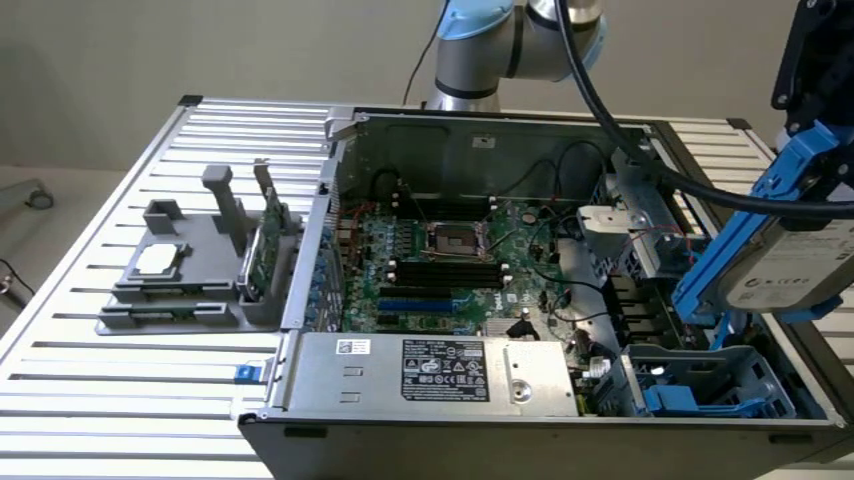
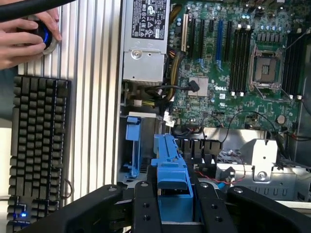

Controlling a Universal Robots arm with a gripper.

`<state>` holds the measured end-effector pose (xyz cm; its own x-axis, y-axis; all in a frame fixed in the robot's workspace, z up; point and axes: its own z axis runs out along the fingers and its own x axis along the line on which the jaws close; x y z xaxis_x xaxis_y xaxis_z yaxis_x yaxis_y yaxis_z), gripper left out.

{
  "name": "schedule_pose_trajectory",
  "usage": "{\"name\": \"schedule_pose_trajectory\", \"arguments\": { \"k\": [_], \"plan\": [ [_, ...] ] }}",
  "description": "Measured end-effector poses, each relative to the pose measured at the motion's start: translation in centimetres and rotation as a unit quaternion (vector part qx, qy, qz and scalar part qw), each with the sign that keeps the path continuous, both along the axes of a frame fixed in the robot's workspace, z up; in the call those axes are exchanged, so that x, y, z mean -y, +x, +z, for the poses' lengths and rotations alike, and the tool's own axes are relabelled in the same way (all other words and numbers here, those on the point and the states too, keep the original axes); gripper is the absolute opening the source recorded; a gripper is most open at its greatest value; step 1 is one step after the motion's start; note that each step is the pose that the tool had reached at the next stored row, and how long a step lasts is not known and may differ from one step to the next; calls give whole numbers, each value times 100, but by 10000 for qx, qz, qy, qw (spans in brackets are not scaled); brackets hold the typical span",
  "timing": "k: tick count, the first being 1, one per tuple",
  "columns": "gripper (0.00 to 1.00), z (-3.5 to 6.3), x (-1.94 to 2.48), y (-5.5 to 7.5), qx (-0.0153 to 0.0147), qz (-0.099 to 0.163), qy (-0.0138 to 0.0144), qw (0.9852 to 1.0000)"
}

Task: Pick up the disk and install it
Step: 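Pick up the disk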

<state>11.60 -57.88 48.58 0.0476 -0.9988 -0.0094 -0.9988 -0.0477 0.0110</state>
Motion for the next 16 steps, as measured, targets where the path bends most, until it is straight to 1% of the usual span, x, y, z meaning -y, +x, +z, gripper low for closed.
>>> {"name": "schedule_pose_trajectory", "arguments": {
  "k": [2, 4, 5, 6, 10, 16],
  "plan": [
    [33, -13, 52, 0, 0, -8, 8, 10000],
    [33, -25, 117, -1, 0, -10, 23, 10000],
    [33, -33, 142, -3, 0, -10, 26, 10000],
    [33, -45, 156, -13, 0, -9, 28, 10000],
    [33, -95, 168, -108, 8, -11, 28, 10000],
    [33, -138, 168, -123, 17, -11, 28, 10000]
  ]
}}
